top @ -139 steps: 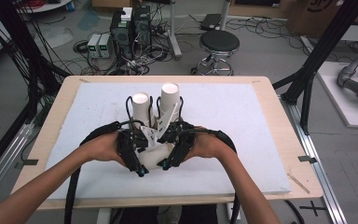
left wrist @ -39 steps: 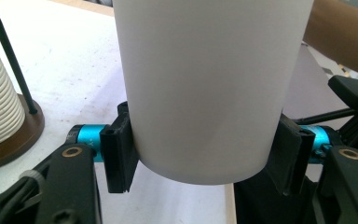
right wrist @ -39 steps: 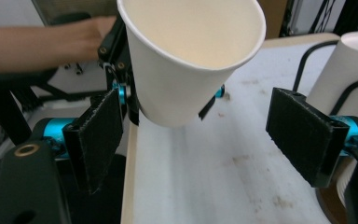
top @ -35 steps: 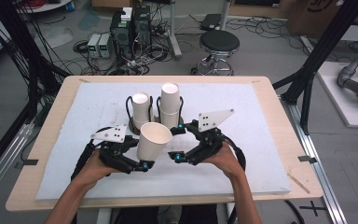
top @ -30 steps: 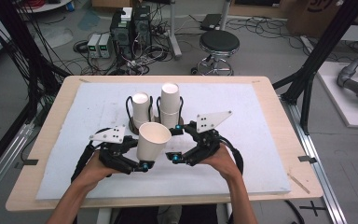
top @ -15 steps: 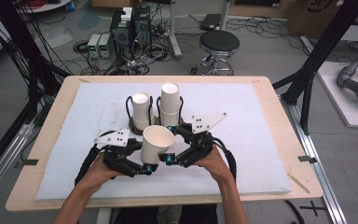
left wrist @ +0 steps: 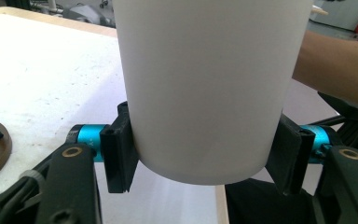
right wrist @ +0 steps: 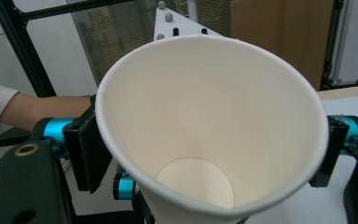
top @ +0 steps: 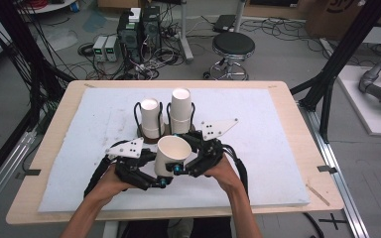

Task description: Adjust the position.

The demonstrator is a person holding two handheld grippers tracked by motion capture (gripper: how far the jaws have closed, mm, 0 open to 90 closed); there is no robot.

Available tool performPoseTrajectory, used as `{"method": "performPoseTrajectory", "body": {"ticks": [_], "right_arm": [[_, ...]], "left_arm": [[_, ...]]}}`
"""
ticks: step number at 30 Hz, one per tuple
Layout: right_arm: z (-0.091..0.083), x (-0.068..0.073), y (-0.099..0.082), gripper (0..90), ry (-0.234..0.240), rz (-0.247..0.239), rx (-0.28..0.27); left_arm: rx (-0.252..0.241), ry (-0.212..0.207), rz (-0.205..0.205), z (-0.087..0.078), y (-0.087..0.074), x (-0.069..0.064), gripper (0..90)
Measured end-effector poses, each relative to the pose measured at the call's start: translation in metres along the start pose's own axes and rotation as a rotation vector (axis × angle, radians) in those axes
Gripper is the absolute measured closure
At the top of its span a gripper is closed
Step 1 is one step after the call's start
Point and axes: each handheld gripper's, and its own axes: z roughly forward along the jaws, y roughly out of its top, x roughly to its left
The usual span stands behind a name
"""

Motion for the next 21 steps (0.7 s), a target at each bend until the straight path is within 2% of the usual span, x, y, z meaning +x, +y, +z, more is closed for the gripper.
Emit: {"method": "performPoseTrajectory", "body": {"ticks": [4,9,21], "right_arm": [[0.001,-0.0005,-0.0004,20.5,0.019,-0.002,0.006],[0.0026,-0.0026,-0.0012,26.0,0.037,0.001,-0.001],[0.0022,-0.0008,-0.0006,29.8,0.031,-0.011,0.006]], "left_arm": [[-0.003,0.0,0.001,0.0003,0.0002,-0.0003,36.0],[0.002,-0.003,0.007,0.0012,0.0003,-0.001,36.1],[0.001,0.005,0.026,0.0009,0.0002,-0.0018,36.1]]}}
